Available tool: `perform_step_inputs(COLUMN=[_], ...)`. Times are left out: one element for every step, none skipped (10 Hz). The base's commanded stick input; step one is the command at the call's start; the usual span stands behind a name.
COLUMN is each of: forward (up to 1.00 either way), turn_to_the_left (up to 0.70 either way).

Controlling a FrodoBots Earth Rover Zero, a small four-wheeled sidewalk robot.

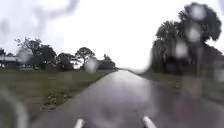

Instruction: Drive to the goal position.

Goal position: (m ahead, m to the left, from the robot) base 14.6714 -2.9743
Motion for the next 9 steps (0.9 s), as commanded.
perform_step_inputs(forward=[0.85,0.85,0.85,0.85,0.85,0.85,0.85,0.85,0.85], turn_to_the_left=[0.0,0.0,0.0,0.0,0.0,0.0,0.0,0.0,0.0])
